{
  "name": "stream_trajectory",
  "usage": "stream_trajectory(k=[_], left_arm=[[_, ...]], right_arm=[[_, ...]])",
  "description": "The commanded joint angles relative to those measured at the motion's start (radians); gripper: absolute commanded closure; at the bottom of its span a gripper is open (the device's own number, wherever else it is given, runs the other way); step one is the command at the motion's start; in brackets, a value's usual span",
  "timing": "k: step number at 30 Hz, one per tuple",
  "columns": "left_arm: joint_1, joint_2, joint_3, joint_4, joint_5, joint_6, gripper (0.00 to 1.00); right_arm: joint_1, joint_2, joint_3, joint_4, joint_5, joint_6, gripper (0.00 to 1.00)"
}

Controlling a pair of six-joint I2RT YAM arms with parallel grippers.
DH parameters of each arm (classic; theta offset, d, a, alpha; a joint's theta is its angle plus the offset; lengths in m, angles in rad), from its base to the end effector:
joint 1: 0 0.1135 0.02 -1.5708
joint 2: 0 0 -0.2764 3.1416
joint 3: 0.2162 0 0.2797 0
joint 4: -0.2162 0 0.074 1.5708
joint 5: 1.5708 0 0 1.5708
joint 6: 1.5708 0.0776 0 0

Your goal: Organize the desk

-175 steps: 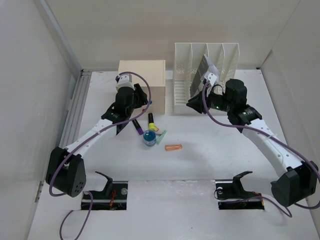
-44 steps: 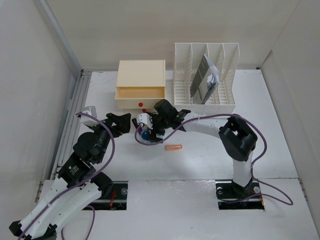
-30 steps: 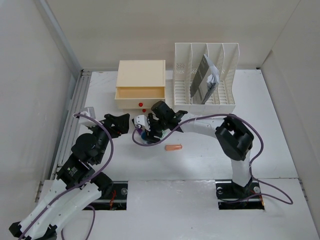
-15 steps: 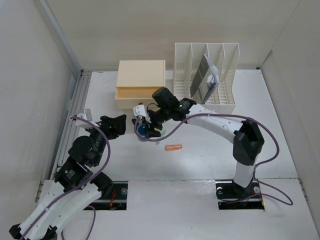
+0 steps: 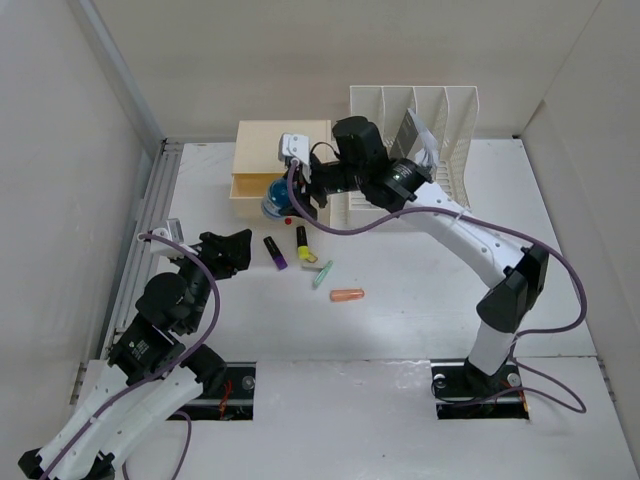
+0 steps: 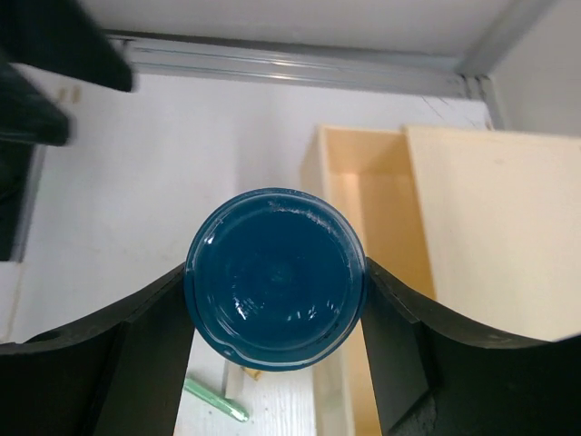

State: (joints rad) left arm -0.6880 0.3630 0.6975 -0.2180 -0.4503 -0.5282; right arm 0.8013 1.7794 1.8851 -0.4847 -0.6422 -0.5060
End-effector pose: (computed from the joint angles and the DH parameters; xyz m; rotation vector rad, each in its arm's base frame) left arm 0.1318 -0.0646 0.3747 -0.2569 1.4785 -0.6599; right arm 0.2930 0.3692 0.4220 -1.5026 1.2537 0.8185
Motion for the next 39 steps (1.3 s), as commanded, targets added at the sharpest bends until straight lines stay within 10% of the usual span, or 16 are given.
stream_trajectory(k=[1,13,33,37,39], left_arm=[[-0.004,-0.001,0.017,0.031,-0.005,0.016,0.3],[-0.004,0.008,0.017,0.049,0.013,0.025,0.3],[-0.004,0.008,0.017,0.049,0.013,0.025,0.3],[-0.004,0.008,0.017,0.049,0.013,0.025,0.3],[-0.004,0.008,0.017,0.049,0.013,0.025,0.3]], right_arm=[[-0.016,-0.028,0.0,0.17,0.154,0.119,1.0],[-0.025,-0.018,-0.073,0.27,0.452,0.138,1.0],[-0.025,0.006,-0.024,0.057,0.336,0.083,0.99],[-0.025,0.029,-0.011,0.038,0.326,0.083,0.69],[-0.025,0.029,-0.011,0.047,0.326,0.083,0.29]])
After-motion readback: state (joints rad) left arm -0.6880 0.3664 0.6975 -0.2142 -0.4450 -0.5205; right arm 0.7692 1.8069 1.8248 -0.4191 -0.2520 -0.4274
